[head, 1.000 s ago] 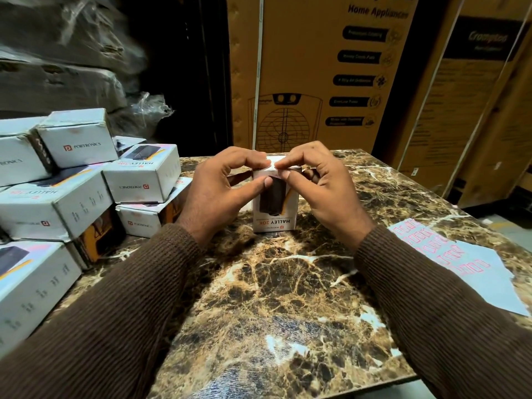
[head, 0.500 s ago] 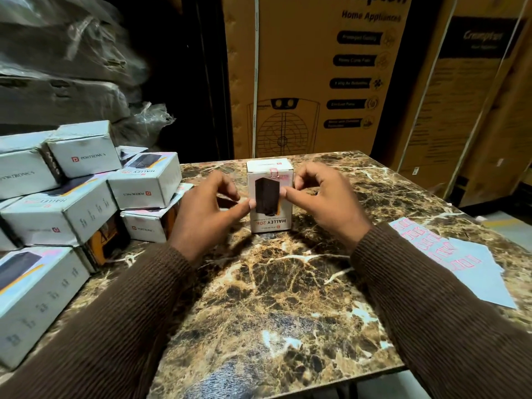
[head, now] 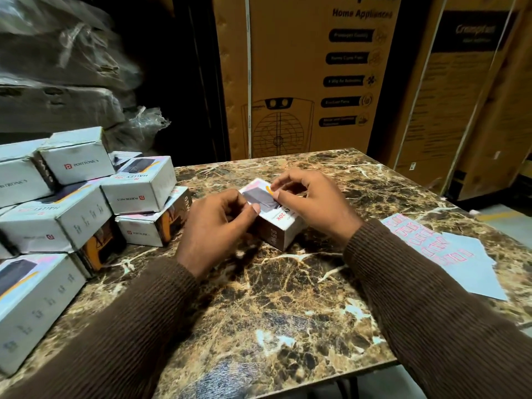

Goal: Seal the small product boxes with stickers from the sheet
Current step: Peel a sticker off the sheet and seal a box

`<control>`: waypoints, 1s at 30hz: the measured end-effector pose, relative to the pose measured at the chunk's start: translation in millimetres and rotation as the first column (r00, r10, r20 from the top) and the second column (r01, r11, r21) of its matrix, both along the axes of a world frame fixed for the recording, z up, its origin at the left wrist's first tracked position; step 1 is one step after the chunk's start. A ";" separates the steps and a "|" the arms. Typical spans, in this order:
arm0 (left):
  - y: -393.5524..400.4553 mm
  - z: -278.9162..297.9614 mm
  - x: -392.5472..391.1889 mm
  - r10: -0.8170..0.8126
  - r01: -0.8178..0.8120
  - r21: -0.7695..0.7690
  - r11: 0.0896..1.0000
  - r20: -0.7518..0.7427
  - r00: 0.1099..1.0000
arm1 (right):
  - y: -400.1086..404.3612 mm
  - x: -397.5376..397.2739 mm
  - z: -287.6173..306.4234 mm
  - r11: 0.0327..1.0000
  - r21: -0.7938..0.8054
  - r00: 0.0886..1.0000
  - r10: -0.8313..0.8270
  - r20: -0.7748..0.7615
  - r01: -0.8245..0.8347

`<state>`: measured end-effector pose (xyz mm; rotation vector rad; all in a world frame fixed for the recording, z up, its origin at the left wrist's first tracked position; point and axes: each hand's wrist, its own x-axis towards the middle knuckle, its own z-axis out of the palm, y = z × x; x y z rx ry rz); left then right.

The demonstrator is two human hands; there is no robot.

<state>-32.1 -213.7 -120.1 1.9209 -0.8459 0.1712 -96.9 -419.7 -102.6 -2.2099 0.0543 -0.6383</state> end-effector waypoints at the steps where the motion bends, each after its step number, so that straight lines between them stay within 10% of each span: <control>1: -0.2 -0.7 -0.4 -0.012 0.013 0.010 1.000 -0.015 1.000 | -0.5 0.0 -0.7 1.000 -0.017 0.999 0.009 -0.033 -0.010; 13: -9.3 19.2 42.7 0.066 -0.051 -0.126 0.991 0.114 0.991 | -1.8 -8.1 8.7 0.942 -0.276 0.974 0.215 0.063 -0.190; 19: -22.9 14.1 73.3 -0.255 0.261 0.006 0.965 -0.185 0.949 | -4.2 -8.9 6.0 0.854 -0.434 0.957 0.276 -0.090 -0.287; 30: -9.2 11.7 48.8 -0.153 0.154 -0.017 0.988 -0.264 0.952 | -20.0 -12.5 10.8 0.860 -0.505 0.986 -0.140 -0.086 0.078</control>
